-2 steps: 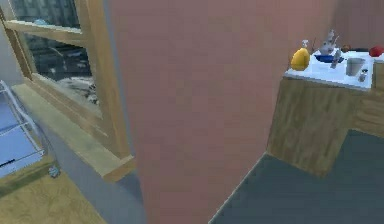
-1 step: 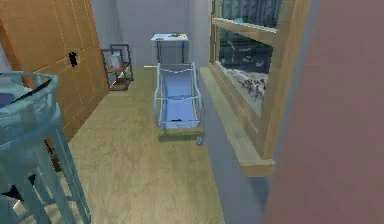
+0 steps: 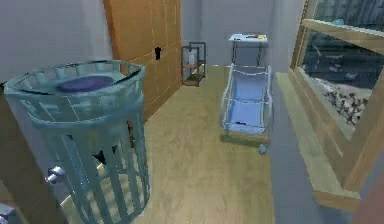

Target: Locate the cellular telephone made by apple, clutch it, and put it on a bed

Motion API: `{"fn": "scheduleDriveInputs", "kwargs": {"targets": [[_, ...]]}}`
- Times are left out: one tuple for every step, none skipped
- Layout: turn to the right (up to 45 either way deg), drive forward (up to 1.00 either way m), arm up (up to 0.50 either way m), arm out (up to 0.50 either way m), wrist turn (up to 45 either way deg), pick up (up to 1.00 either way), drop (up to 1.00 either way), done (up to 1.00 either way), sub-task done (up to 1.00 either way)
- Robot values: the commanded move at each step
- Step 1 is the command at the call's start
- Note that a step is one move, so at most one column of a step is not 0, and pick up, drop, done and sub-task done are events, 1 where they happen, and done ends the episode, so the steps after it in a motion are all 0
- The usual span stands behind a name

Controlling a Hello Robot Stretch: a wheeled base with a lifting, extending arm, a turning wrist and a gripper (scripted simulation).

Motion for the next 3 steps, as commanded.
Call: {"fn": "scheduleDriveInputs", "kwargs": {"targets": [[0.0, 1.00, 0.00, 0.00, 0.0, 0.00, 0.00, 0.00, 0.00], [-3.0, 0.00, 0.00, 0.00, 0.0, 0.00, 0.00, 0.00, 0.00], [-6.0, 0.00, 0.00, 0.00, 0.0, 0.00, 0.00, 0.00, 0.00]]}}
